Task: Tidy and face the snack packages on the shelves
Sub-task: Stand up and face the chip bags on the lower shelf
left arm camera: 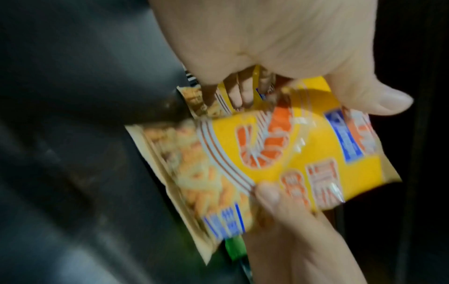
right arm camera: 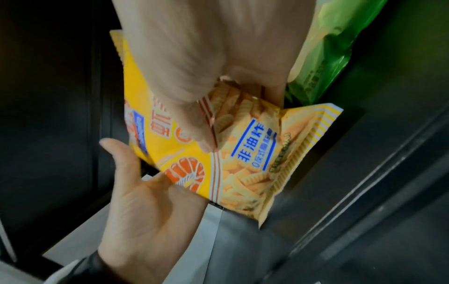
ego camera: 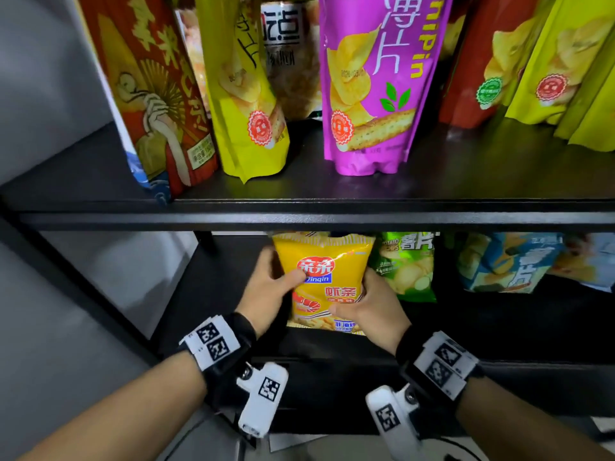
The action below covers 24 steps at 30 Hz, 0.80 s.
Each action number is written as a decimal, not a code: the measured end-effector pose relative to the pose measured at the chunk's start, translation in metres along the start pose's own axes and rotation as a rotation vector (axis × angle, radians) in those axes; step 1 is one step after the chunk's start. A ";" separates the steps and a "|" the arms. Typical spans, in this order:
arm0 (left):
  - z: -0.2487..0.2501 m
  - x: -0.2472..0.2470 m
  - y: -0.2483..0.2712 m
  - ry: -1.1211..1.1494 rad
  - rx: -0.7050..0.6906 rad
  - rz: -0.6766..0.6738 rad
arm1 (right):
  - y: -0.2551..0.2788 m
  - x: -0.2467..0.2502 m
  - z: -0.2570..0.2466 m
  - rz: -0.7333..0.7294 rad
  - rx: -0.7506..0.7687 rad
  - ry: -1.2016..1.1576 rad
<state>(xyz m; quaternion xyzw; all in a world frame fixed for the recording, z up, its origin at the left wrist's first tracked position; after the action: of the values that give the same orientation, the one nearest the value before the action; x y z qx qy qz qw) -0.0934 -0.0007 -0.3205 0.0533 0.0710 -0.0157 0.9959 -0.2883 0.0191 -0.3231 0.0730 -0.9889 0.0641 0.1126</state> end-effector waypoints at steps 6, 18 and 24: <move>0.006 -0.011 0.039 0.042 -0.036 0.034 | 0.010 -0.017 -0.022 -0.209 -0.016 -0.433; 0.026 -0.014 0.086 0.048 0.072 0.128 | 0.021 -0.030 -0.055 -0.028 0.095 -0.099; 0.012 -0.001 0.105 -0.058 0.195 -0.022 | 0.009 -0.030 -0.058 0.008 -0.164 -0.172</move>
<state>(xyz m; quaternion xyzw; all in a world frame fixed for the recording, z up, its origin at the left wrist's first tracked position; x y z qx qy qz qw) -0.0881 0.1026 -0.2977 0.1489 0.0409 -0.0348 0.9874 -0.2482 0.0400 -0.2749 0.0648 -0.9971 -0.0232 0.0329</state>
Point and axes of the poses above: each hand's wrist, its own y-axis away from the middle knuckle, its own x-axis out of the back of the hand, z = x × y, the point moved 1 cm from there along -y, towards the middle knuckle, and after that the axes turned 9 degrees about x, right-handed, at the moved point
